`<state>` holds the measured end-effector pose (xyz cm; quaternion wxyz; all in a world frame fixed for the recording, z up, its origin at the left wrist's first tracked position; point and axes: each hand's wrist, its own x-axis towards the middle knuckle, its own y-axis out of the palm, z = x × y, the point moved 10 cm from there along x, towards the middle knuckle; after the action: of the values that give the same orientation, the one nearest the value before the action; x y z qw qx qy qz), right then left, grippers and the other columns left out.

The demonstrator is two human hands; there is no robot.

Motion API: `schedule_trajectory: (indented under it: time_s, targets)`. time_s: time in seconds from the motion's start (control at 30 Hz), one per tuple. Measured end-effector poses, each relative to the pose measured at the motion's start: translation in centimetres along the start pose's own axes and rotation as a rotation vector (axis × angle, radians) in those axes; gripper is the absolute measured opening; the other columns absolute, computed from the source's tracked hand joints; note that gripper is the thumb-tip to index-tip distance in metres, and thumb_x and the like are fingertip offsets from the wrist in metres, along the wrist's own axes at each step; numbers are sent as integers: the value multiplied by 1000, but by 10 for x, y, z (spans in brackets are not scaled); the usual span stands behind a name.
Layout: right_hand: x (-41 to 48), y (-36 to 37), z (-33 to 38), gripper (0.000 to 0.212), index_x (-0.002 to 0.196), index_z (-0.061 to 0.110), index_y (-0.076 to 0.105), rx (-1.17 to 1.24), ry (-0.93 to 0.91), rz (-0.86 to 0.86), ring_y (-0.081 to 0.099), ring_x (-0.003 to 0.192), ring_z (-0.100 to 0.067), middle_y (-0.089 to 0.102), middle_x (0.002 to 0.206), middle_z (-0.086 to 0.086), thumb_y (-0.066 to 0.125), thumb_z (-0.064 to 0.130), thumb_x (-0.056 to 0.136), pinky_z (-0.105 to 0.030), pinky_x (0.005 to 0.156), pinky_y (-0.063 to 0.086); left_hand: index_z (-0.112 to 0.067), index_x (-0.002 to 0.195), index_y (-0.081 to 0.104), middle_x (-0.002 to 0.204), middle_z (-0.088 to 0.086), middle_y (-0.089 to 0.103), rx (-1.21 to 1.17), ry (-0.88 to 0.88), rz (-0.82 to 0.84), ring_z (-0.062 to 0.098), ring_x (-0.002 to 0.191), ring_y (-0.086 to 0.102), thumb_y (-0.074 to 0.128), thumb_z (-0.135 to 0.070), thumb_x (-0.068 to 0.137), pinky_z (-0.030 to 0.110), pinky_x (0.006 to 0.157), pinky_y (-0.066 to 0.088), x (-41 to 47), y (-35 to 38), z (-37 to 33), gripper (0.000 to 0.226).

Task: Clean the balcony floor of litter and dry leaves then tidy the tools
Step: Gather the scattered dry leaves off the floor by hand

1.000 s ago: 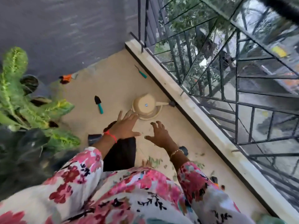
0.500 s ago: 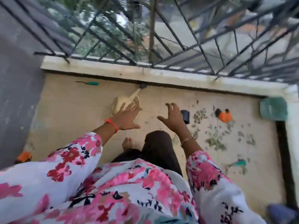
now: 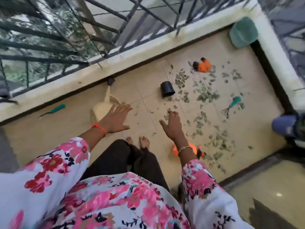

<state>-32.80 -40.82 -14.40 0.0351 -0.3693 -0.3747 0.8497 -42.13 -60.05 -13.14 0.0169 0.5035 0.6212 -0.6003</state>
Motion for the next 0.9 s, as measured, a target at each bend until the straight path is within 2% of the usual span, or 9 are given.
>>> schedule_trajectory:
  time_s: [0.17,0.33,0.43,0.67,0.77,0.9]
  targets:
    - [2,26,-21,57,140,0,30,175,118,-32,24,136,-36,24,145,-23,50,29,95,-44,107,28,-13,148,14,158,4,5,30,130,40,20,146,-5,60,-43,87,40,116,-2,27,7,-13,82]
    - [24,75,-44,49,137,-1,33,333,287,-135,29,133,-35,30,141,-22,47,22,96,-39,107,28,-12,148,16,158,4,8,5,237,105,19,146,-6,60,-40,86,43,117,1,74,52,-5,81]
    - [47,123,-59,51,139,-3,30,397,348,-183,28,135,-33,30,142,-23,44,23,98,-38,111,25,-13,148,15,158,4,7,-21,253,129,19,146,-6,63,-39,84,44,118,2,113,91,16,83]
    - [134,263,-119,64,137,-4,33,468,449,-281,31,133,-35,31,142,-23,37,42,93,-46,109,29,-14,149,8,158,4,-2,-64,199,184,22,145,-10,65,-43,82,41,116,-4,211,223,86,92]
    - [172,325,-158,58,141,2,29,577,538,-396,26,137,-32,20,150,-17,41,37,97,-46,112,27,-13,149,7,158,6,-3,-78,210,166,23,145,-9,67,-44,80,43,118,0,253,296,109,96]
    - [221,419,-225,58,144,5,25,617,615,-526,11,144,-27,11,155,-13,42,33,97,-38,117,16,-12,149,5,158,10,-4,-159,138,92,25,145,-9,73,-39,76,45,118,1,316,396,148,103]
